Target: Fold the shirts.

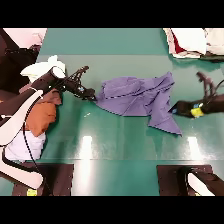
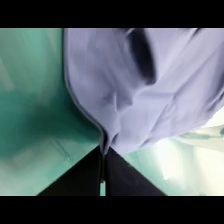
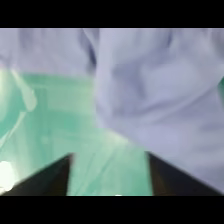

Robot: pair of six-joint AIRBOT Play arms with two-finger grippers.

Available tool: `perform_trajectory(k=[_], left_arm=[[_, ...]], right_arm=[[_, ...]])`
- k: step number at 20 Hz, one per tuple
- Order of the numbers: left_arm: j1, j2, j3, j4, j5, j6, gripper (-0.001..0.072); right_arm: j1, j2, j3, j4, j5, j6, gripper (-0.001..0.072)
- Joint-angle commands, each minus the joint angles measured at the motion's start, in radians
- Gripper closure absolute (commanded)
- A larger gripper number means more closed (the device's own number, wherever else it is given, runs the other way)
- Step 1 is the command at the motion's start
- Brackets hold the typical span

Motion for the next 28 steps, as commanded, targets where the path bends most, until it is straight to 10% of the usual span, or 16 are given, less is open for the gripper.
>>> perform_trajectory(k=[1, 16, 21, 28], left_arm=[[-0.001, 0.0, 0.046, 0.0, -0.01, -0.008, 0.0683], [0.0, 0.0, 0.049, -0.005, -0.014, -0.007, 0.0683], [0.0, 0.0, 0.049, 0.001, -0.023, -0.008, 0.0683], [0.146, 0.245, 0.103, 0.172, -0.125, -0.041, 0.0684]], right_arm=[[0.114, 0.058, -0.187, -0.016, -0.108, 0.171, 0.0126], [0.328, -0.18, -0.207, -0.026, -0.525, 0.357, 0.0294], [0.373, -0.201, -0.199, -0.026, -0.575, 0.331, 0.0692], [0.106, 0.201, -0.132, -0.179, -0.136, 0.316, 0.0694]])
